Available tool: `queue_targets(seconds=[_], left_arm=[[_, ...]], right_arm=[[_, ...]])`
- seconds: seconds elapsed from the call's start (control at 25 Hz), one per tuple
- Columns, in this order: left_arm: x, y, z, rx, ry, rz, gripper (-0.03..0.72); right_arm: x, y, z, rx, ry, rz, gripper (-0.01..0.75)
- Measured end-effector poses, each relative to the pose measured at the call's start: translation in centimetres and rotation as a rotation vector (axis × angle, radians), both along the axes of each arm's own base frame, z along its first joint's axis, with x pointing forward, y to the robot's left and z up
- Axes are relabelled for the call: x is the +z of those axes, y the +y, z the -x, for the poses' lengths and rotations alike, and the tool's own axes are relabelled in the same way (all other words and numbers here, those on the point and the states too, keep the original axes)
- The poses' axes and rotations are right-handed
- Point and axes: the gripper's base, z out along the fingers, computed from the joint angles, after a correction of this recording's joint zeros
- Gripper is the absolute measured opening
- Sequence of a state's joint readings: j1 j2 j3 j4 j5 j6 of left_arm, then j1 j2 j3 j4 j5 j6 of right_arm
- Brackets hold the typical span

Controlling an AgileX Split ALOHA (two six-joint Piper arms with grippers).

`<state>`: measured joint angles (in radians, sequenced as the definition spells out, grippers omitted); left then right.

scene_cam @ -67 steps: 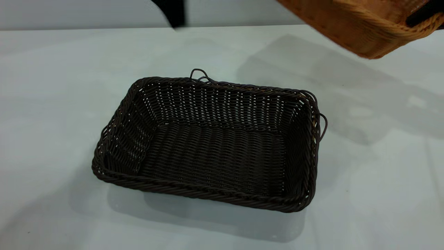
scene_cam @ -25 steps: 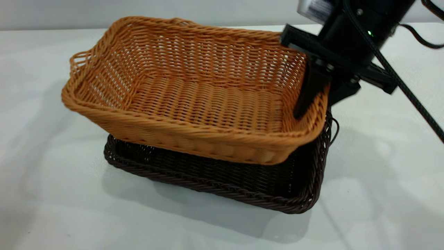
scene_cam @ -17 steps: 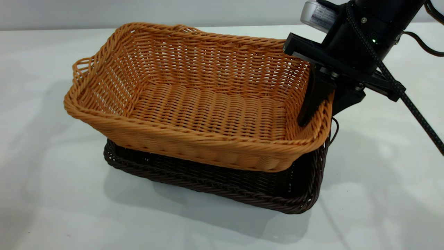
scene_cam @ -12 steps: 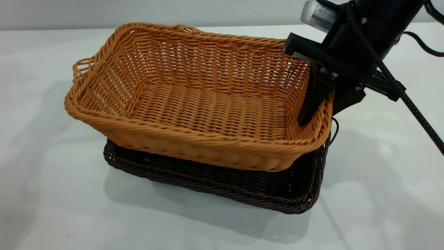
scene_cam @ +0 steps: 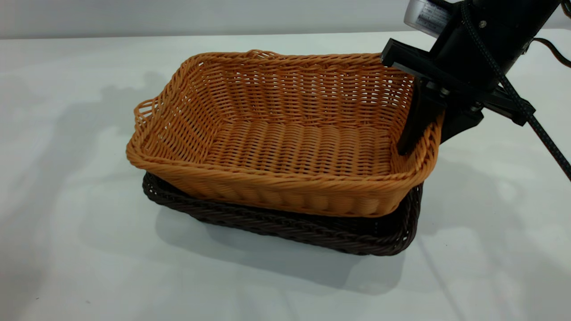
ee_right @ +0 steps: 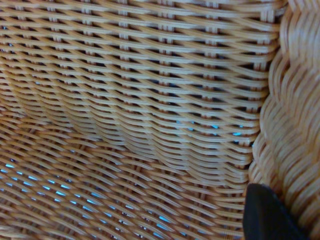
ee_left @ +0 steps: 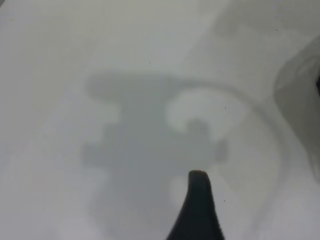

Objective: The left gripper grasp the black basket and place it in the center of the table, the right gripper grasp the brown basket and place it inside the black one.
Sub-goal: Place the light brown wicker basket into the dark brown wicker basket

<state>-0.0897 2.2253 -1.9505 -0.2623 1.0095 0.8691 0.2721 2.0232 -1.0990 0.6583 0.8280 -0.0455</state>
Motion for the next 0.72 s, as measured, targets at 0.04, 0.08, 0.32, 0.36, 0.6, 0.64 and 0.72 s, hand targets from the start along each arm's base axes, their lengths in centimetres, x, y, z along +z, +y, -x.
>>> queue_targets(seconds=[0.04,0.08,0.32,0.36,0.6,0.64,0.72], left_arm=[[0.0,0.0,0.0,0.0,0.0,0.0,0.536],[0.0,0.0,0.0,0.0,0.0,0.0,0.536],[0.01,-0.04,0.0,0.001,0.0,0.005,0.536],[0.03,-0.11,0.0,0.003,0.001,0.013,0.536],[0.11,-0.4,0.0,0.01,0.003,0.049,0.537],[0.14,-0.47,-0.01,0.012,0.002,0.057,0.537],[0.2,-0.57,-0.11,0.026,-0.005,0.073,0.537]], right_arm=[[-0.04,-0.06,-0.1,0.0,-0.012,0.007,0.071],[-0.08,-0.13,-0.2,0.003,-0.025,0.016,0.072],[-0.38,-0.55,-0.64,0.075,-0.108,0.058,0.109],[-0.39,-0.56,-0.7,0.09,-0.122,0.058,0.129],[-0.4,-0.58,-0.8,0.161,-0.166,0.056,0.34],[-0.4,-0.58,-0.8,0.166,-0.168,0.055,0.391],[-0.4,-0.58,-0.85,0.167,-0.175,0.057,0.484]])
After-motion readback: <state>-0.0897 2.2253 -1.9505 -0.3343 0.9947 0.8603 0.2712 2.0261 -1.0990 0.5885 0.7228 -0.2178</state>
